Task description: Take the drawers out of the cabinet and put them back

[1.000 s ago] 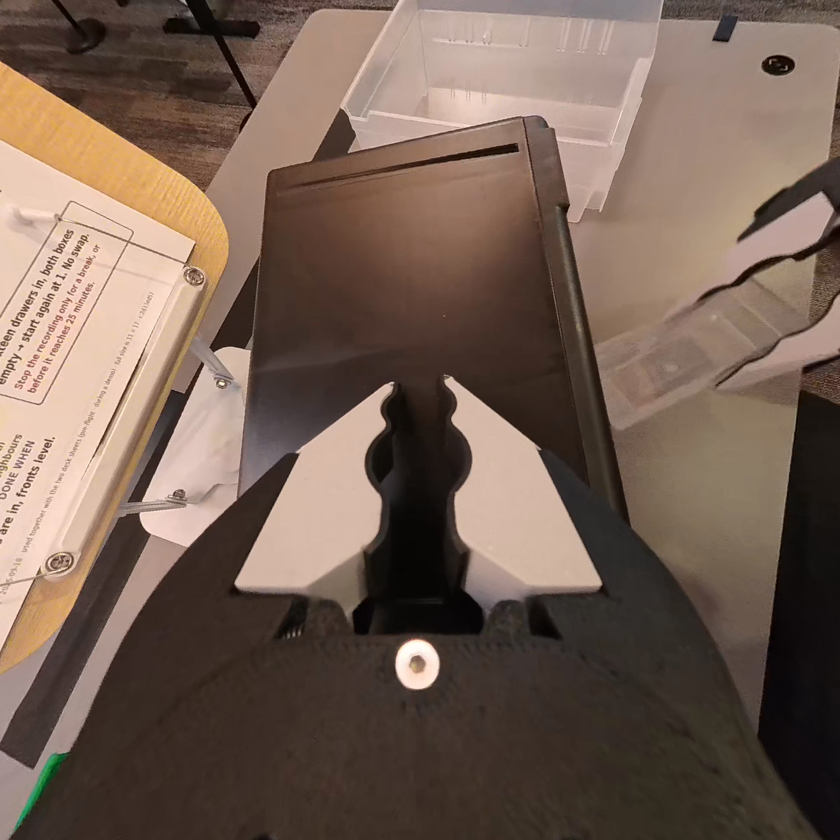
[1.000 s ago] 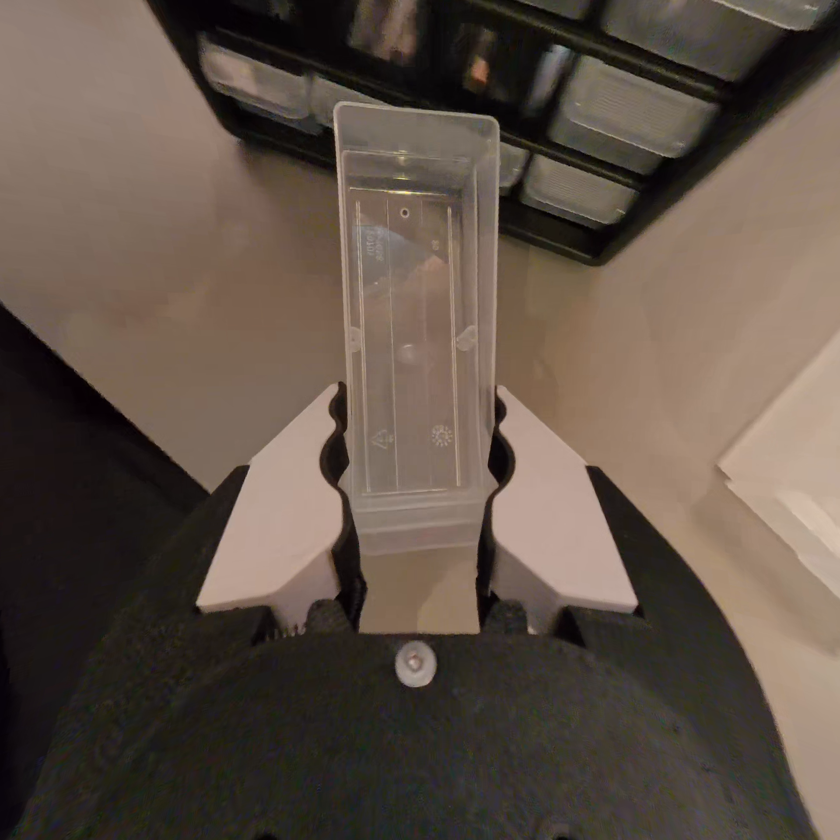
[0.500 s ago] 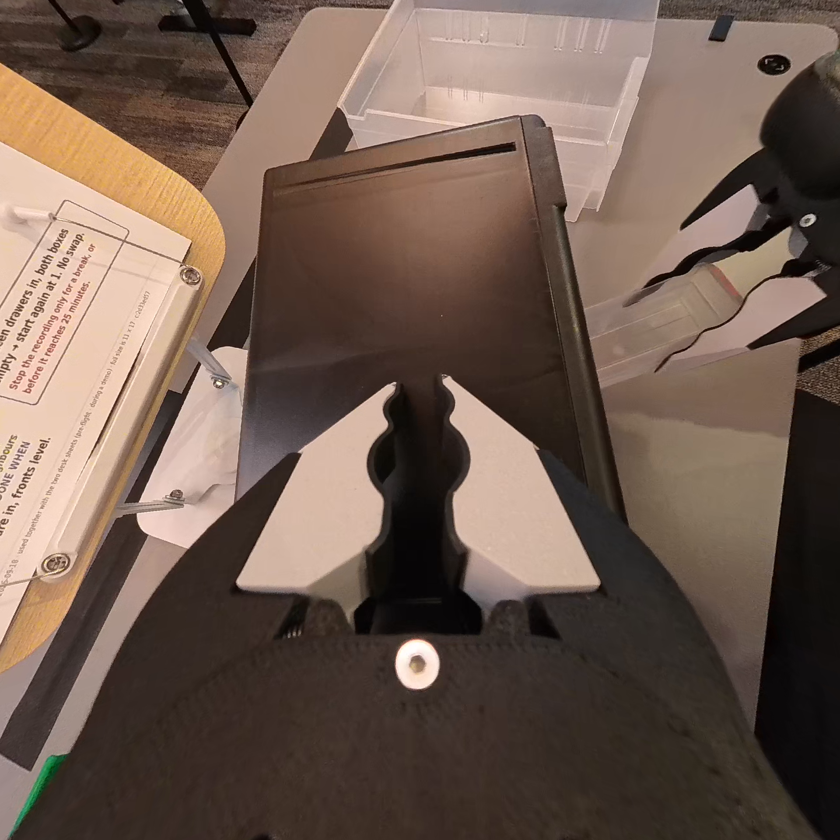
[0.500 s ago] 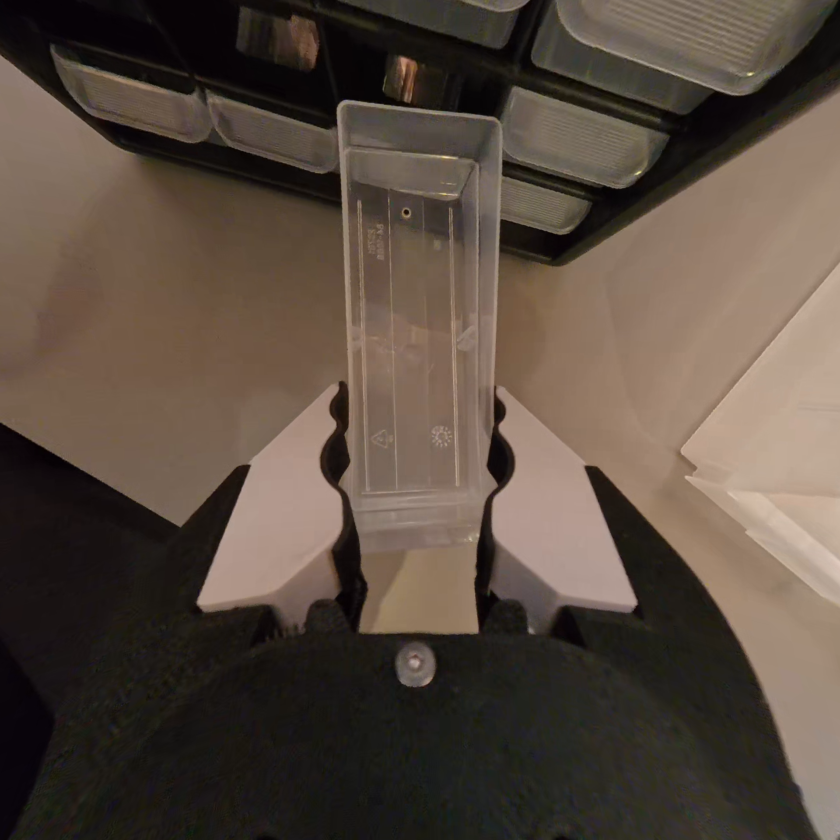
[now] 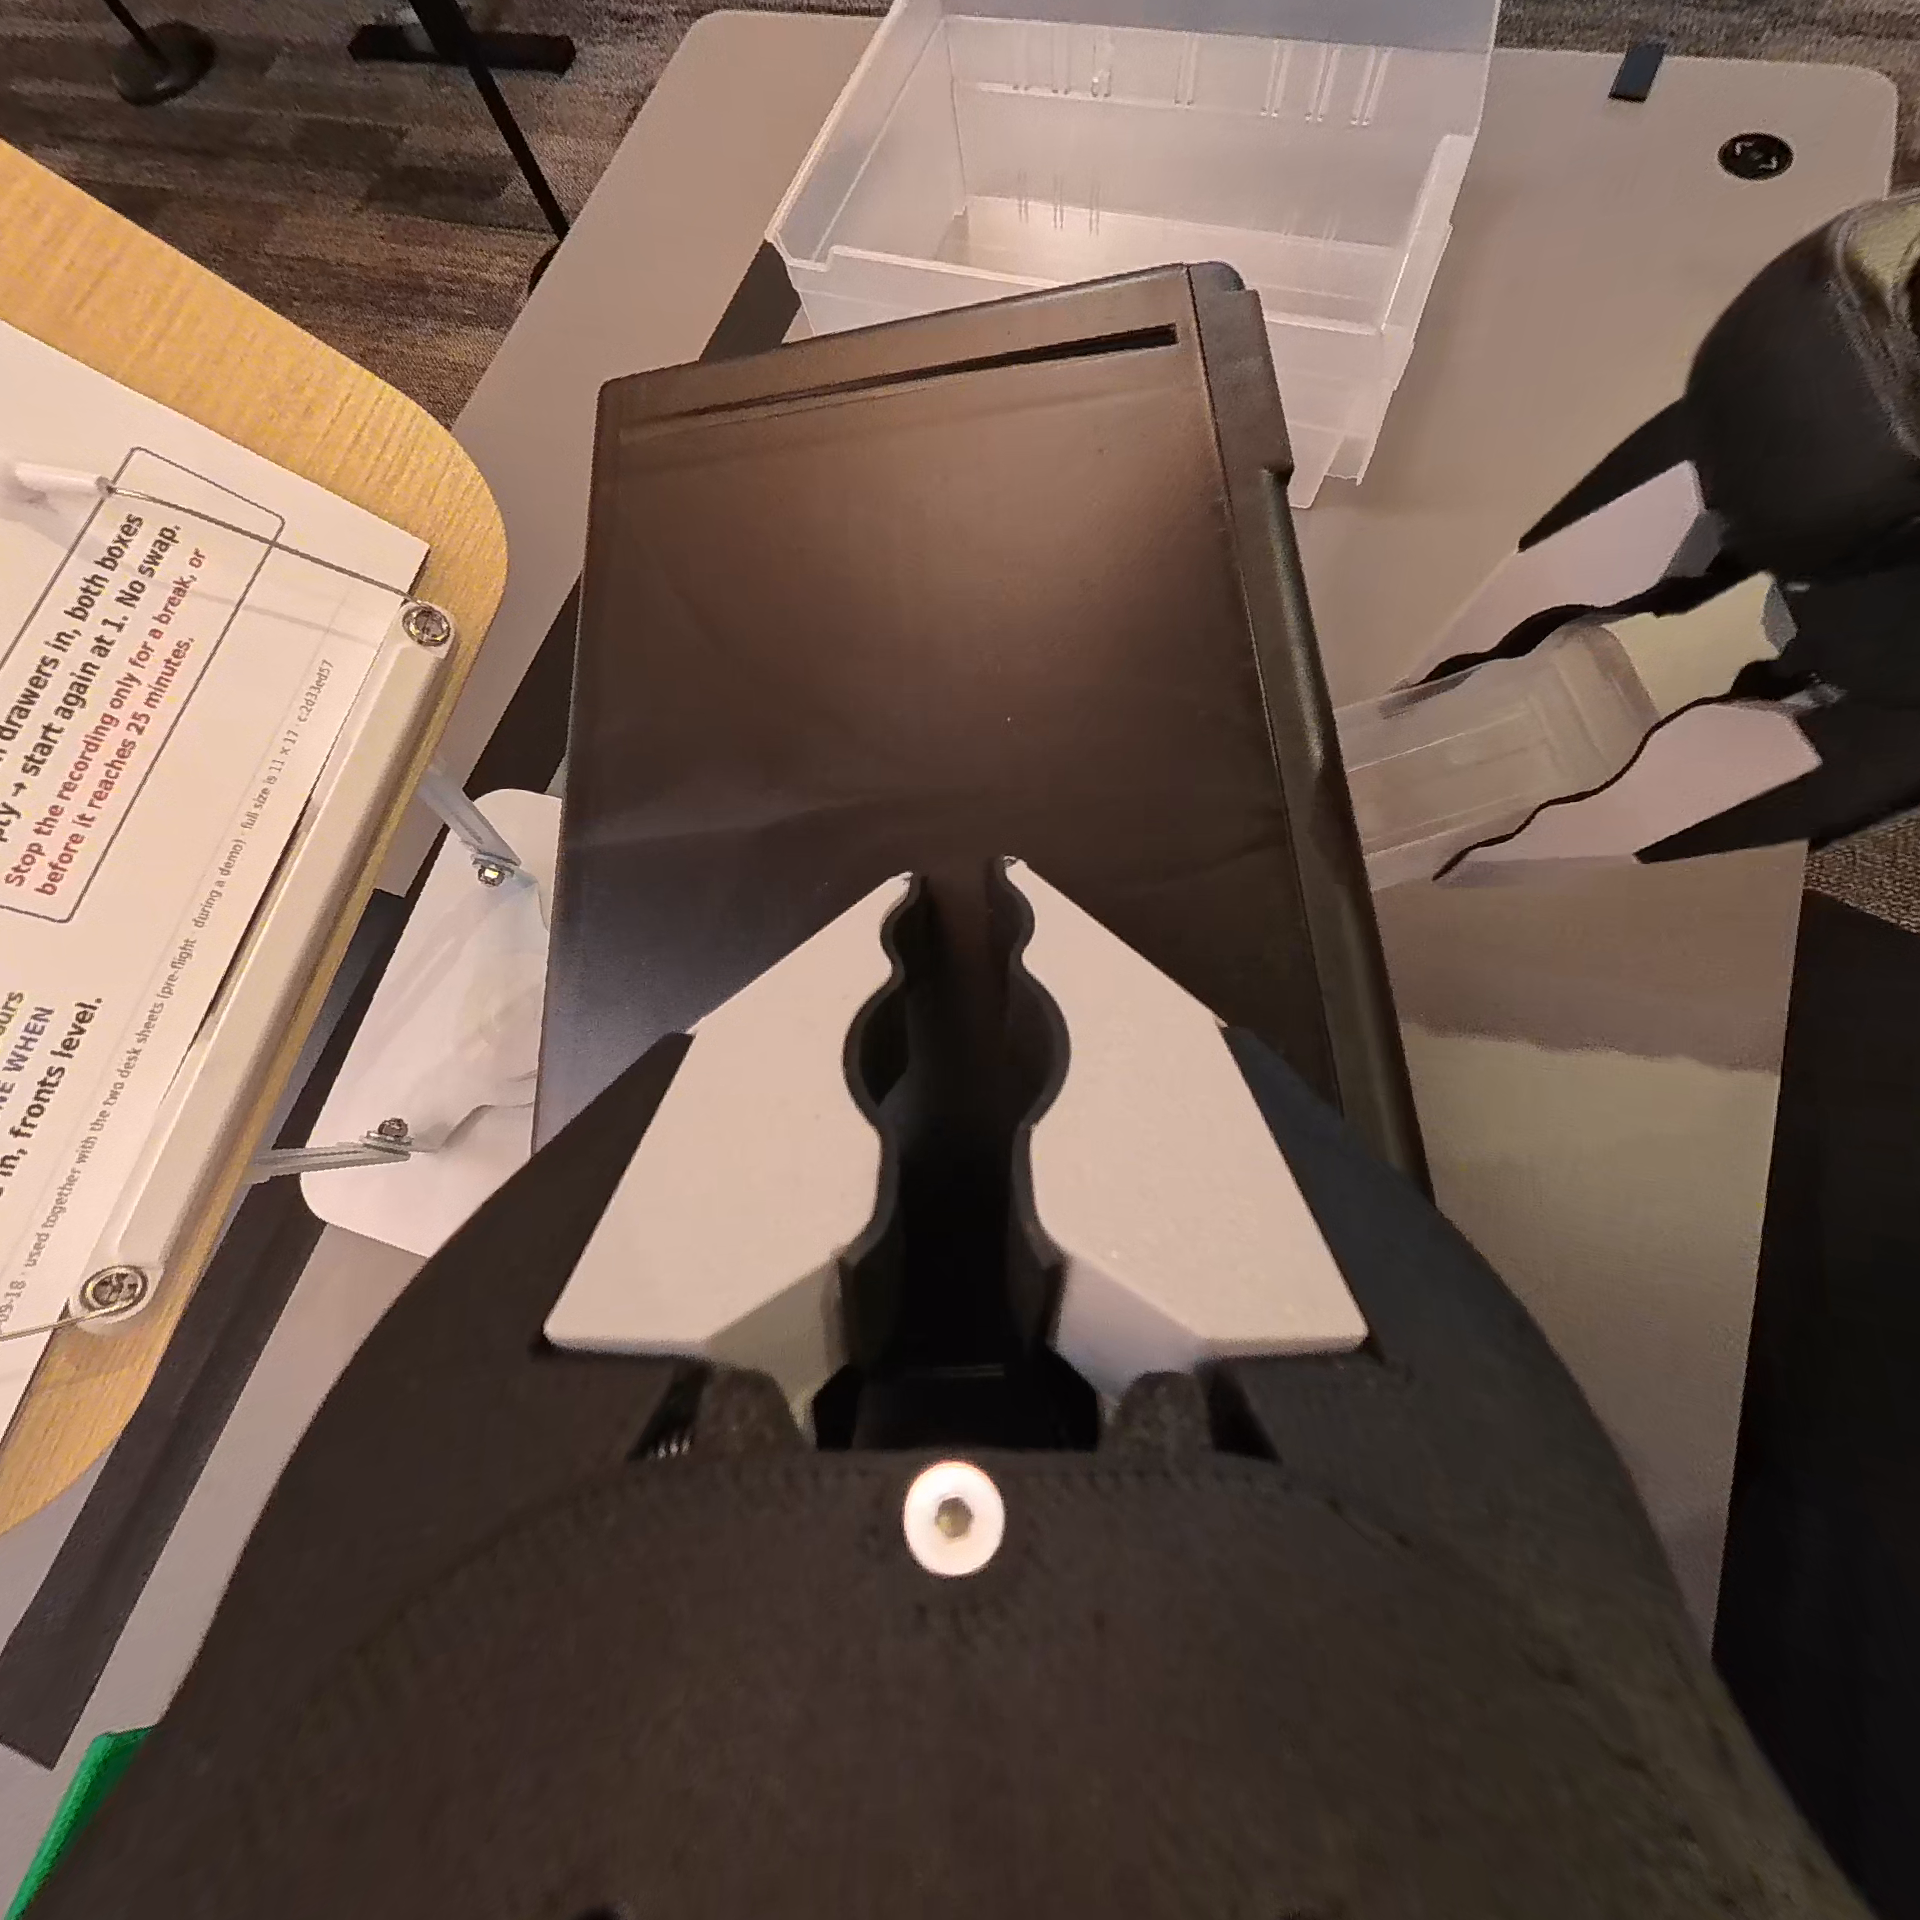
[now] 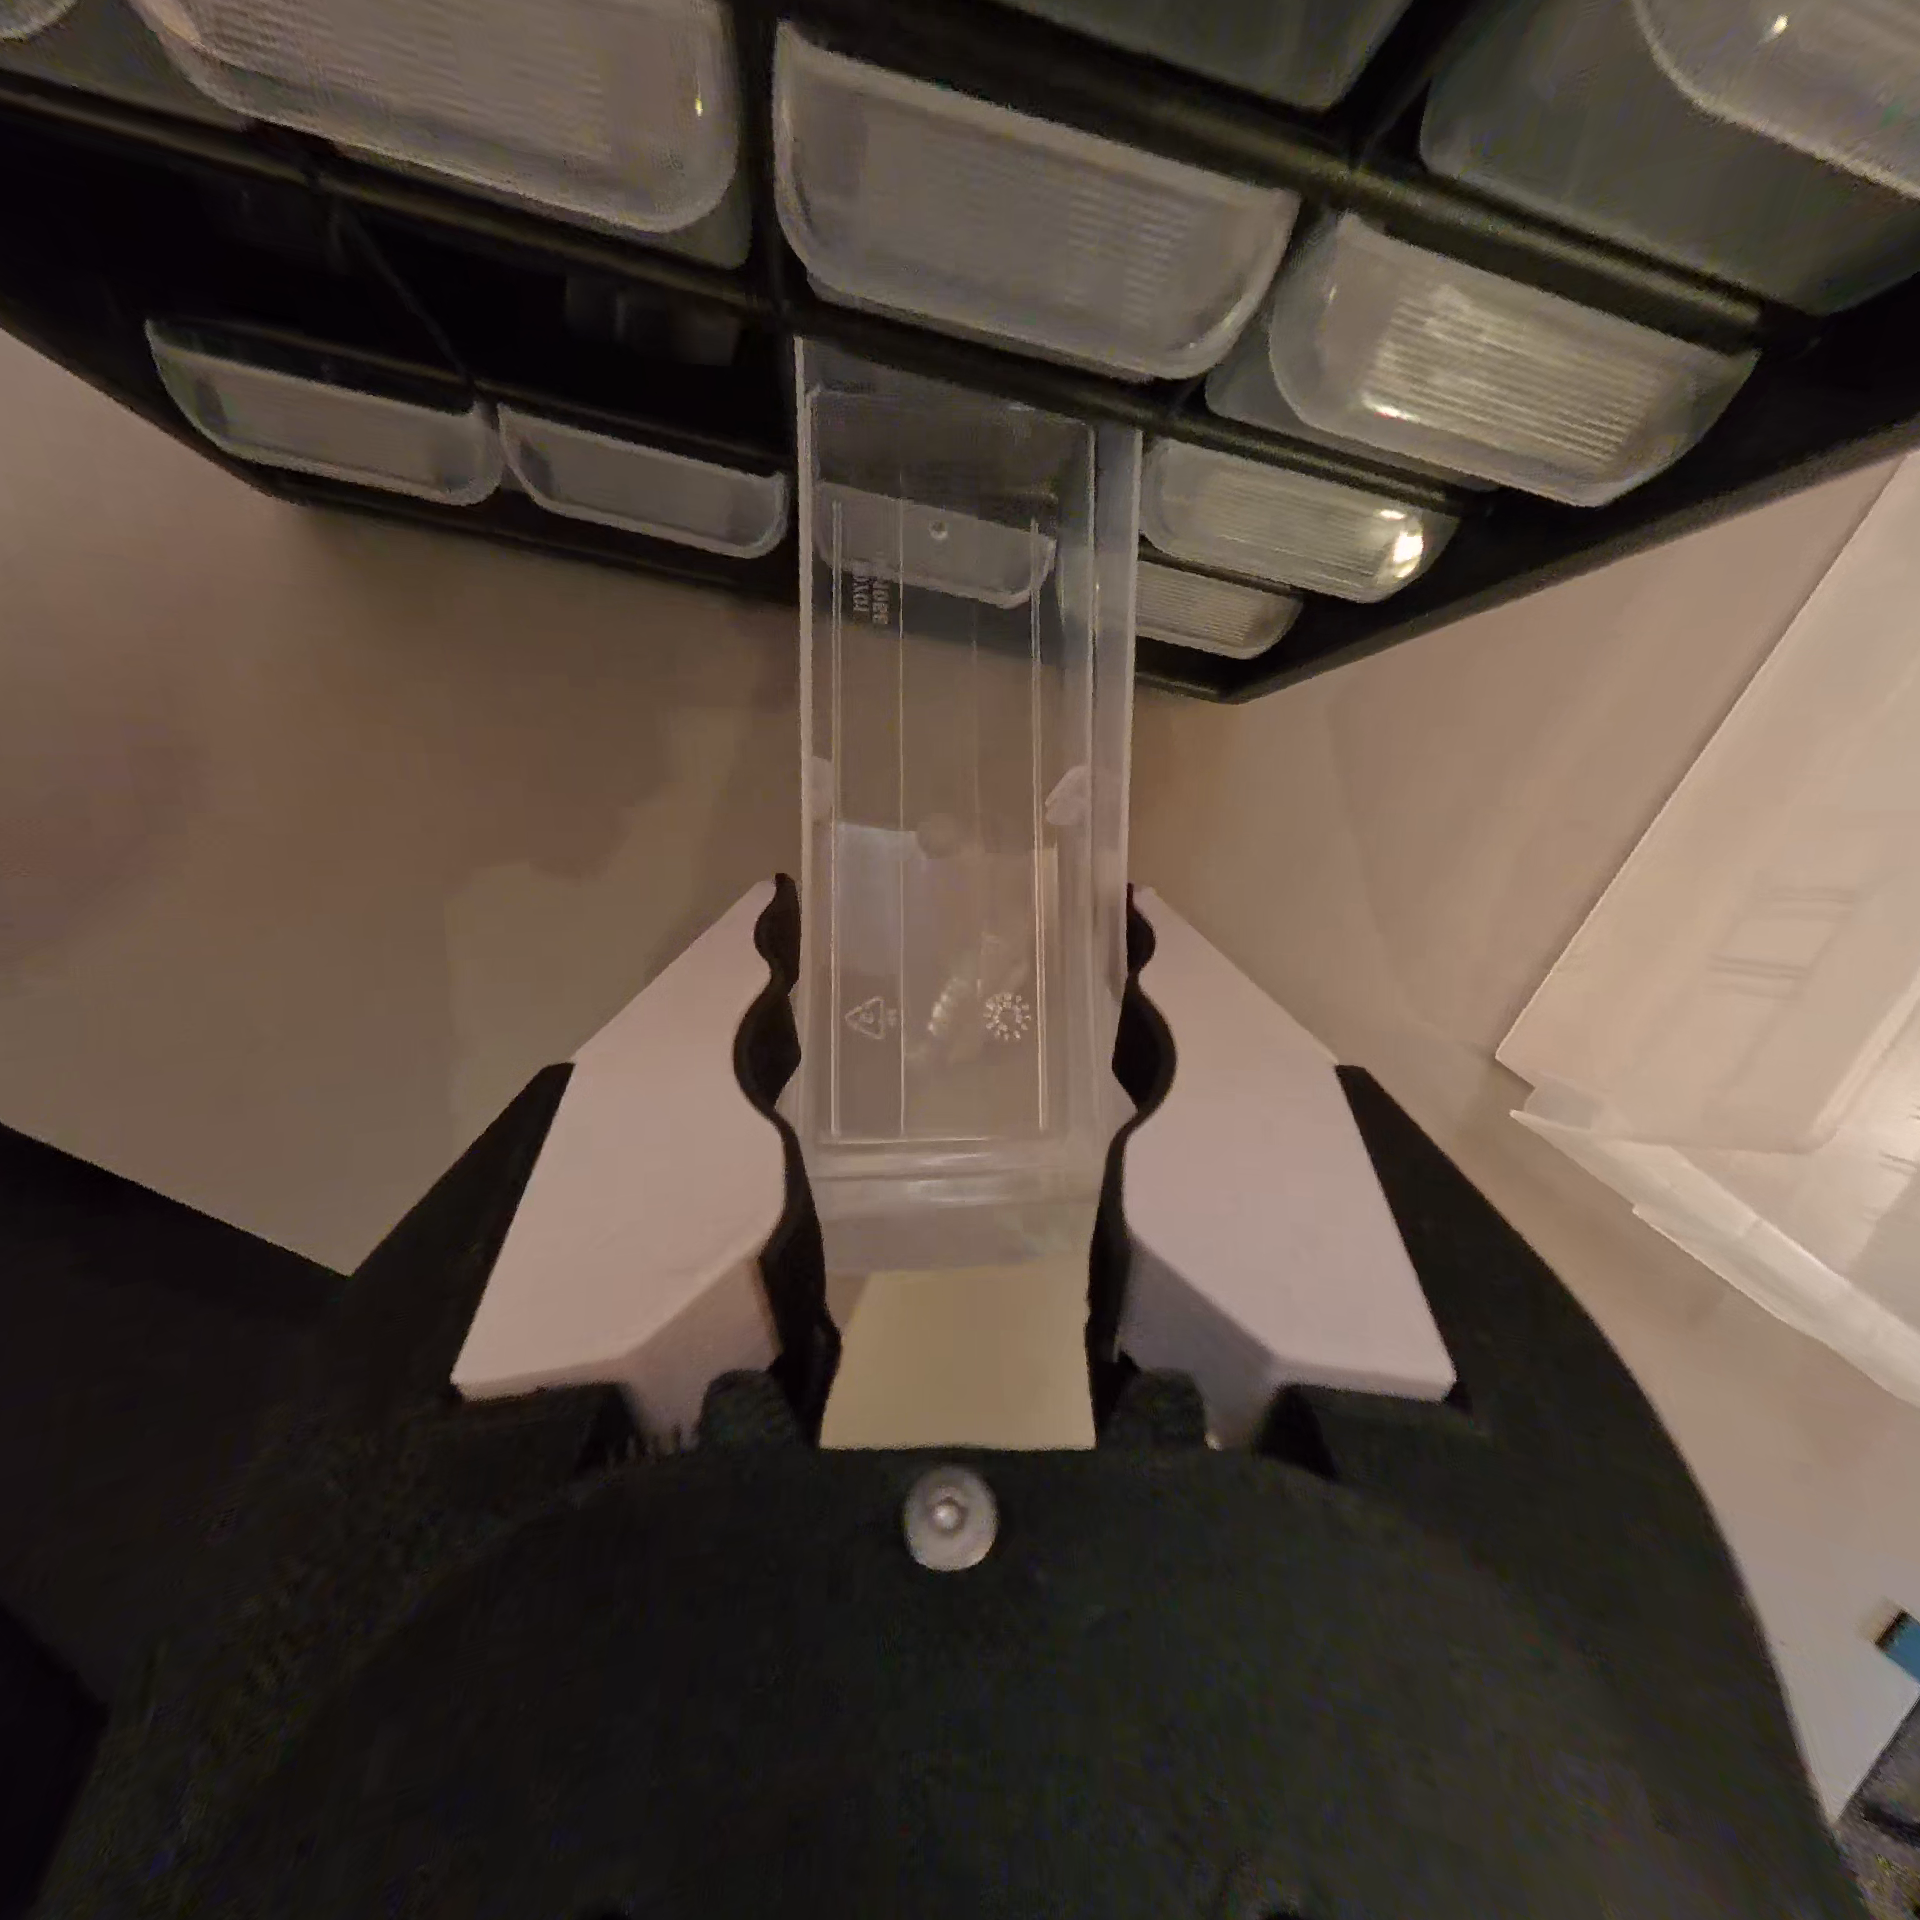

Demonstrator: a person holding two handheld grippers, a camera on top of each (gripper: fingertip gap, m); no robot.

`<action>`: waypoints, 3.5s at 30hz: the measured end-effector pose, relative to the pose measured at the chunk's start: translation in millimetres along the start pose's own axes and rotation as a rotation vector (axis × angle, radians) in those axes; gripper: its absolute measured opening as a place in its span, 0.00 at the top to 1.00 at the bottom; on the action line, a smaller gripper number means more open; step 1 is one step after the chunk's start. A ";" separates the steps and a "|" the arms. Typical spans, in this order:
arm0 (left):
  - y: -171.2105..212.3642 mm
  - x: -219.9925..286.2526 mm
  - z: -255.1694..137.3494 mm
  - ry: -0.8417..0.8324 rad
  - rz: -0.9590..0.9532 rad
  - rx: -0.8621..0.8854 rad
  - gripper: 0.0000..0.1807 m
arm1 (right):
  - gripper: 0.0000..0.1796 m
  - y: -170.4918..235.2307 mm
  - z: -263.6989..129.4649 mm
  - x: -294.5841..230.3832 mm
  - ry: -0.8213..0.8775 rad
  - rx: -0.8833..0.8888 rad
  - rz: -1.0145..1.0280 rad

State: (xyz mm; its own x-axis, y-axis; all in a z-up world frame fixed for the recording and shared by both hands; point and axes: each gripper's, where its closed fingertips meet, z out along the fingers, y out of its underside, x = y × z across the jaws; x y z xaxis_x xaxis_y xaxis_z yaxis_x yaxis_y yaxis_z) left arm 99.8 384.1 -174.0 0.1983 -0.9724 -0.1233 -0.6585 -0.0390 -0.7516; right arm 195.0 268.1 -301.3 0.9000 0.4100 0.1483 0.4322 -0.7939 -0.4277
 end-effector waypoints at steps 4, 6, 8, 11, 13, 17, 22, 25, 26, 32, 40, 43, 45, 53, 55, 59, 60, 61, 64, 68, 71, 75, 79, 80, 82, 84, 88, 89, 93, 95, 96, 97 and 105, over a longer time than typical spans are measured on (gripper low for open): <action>0.1 -0.1 -0.2 0.002 -0.002 0.001 0.95 | 0.67 -6.6 6.7 -3.9 0.023 0.050 0.045; 0.2 -0.1 -0.2 0.003 -0.003 0.002 0.95 | 0.67 -9.0 10.6 -4.8 0.039 0.082 0.057; 0.2 -0.2 -0.3 0.004 -0.002 0.002 0.95 | 0.67 -13.0 15.5 -4.9 0.028 0.122 0.093; 0.1 -0.1 -0.3 0.004 -0.003 0.003 0.95 | 0.66 -26.1 26.6 -4.5 0.035 0.197 0.118; 0.1 -0.1 -0.4 0.005 -0.006 0.006 0.95 | 0.63 -34.1 34.0 -2.9 0.034 0.240 0.124; 0.2 -0.1 -0.6 0.001 -0.007 0.005 0.95 | 0.56 -35.6 20.3 -7.7 -0.018 0.273 0.045; 0.2 -0.1 -0.5 0.005 -0.004 0.004 0.95 | 0.55 4.6 -1.3 -5.6 -0.118 0.197 -0.168; 0.1 -0.2 -0.4 0.006 -0.003 0.004 0.95 | 0.60 19.2 3.2 5.1 -0.146 0.167 -0.189; 0.0 -0.1 -0.4 0.006 -0.004 0.005 0.95 | 0.62 17.5 6.1 9.2 -0.132 0.170 -0.190; 0.1 -0.2 -0.5 0.005 -0.008 0.006 0.96 | 0.75 -13.9 21.2 17.2 -0.085 0.209 -0.170; 0.1 -0.4 -0.5 0.006 -0.012 0.008 0.96 | 0.87 -48.7 55.7 39.1 0.036 0.252 0.023; 0.1 -0.7 -0.5 0.004 -0.013 0.007 0.96 | 0.80 -50.7 59.3 33.8 0.014 0.294 0.085; 0.2 -0.7 -0.5 0.004 -0.014 0.009 0.96 | 0.78 -48.1 57.2 29.4 -0.015 0.283 0.086; 0.8 -1.0 -0.4 0.005 -0.010 0.003 0.96 | 0.91 -46.4 44.4 10.6 -0.099 0.324 0.076; 0.9 -1.1 -0.3 0.003 -0.008 0.001 0.96 | 0.94 -60.3 44.6 8.8 -0.146 0.391 0.162; 1.5 -3.1 -0.4 -0.006 -0.011 -0.002 0.96 | 0.91 -61.2 50.9 3.9 -0.199 0.405 0.209; 1.6 -3.0 -0.6 -0.004 -0.010 -0.001 0.96 | 0.91 -59.7 49.4 1.6 -0.217 0.404 0.216; 1.7 -2.7 -0.7 0.000 -0.008 0.001 0.96 | 0.91 -59.0 46.5 1.6 -0.219 0.414 0.217; 2.1 -1.5 -3.5 0.020 -0.015 0.019 0.91 | 0.90 -55.5 37.3 1.6 -0.232 0.434 0.204; 1.2 -18.5 -43.6 -0.106 0.035 0.127 0.82 | 0.90 -44.0 33.5 -1.2 -0.252 0.433 0.170; 28.2 -43.2 -96.0 -0.200 0.012 0.132 0.83 | 0.90 -34.6 36.6 -4.6 -0.254 0.414 0.131; 128.0 -96.4 -147.0 -0.351 -0.031 -0.099 0.85 | 0.90 -34.1 42.1 -7.7 -0.276 0.401 0.116; 243.7 -130.7 -166.0 -0.423 -0.065 -0.382 0.83 | 0.90 -31.7 49.2 -14.1 -0.295 0.384 0.094; 266.3 -135.3 -162.9 -0.415 -0.065 -0.426 0.81 | 0.90 -30.6 50.8 -15.2 -0.299 0.379 0.092; 305.6 -143.5 -149.8 -0.392 -0.078 -0.492 0.79 | 0.90 -29.2 52.9 -17.3 -0.305 0.370 0.091; 339.2 -149.8 -131.9 -0.359 -0.090 -0.545 0.79 | 0.90 -28.3 53.5 -19.4 -0.308 0.366 0.086; 379.5 -155.7 -105.8 -0.319 -0.081 -0.634 0.83 | 0.90 -28.7 54.0 -25.2 -0.328 0.364 0.095; 384.0 -159.1 -103.8 -0.335 -0.053 -0.657 0.88 | 0.90 -28.4 54.2 -25.9 -0.326 0.362 0.091; 388.8 -154.9 -97.3 -0.321 -0.047 -0.657 0.98 | 0.90 -27.5 52.2 -25.4 -0.317 0.361 0.073; 385.0 -147.5 -103.1 -0.321 -0.038 -0.663 1.00 | 0.91 -27.9 49.3 -25.4 -0.320 0.364 0.068; 378.9 -143.9 -107.0 -0.331 -0.035 -0.644 1.00 | 0.91 -28.3 47.4 -25.9 -0.321 0.366 0.061; 372.2 -137.7 -111.6 -0.330 -0.047 -0.623 1.00 | 0.91 -28.8 45.5 -26.4 -0.321 0.369 0.054; 265.3 -54.7 -171.7 -0.376 0.096 -0.455 1.00 | 0.91 -22.6 22.6 -34.7 -0.337 0.385 -0.014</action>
State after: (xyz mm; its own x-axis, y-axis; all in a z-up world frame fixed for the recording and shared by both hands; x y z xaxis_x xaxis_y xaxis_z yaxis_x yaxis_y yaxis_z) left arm -210.3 387.4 -255.4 0.3111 -0.8315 -0.4603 -0.9145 -0.1302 -0.3830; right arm 152.7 281.9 -316.9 0.7984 0.5915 -0.1126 0.3342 -0.5909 -0.7343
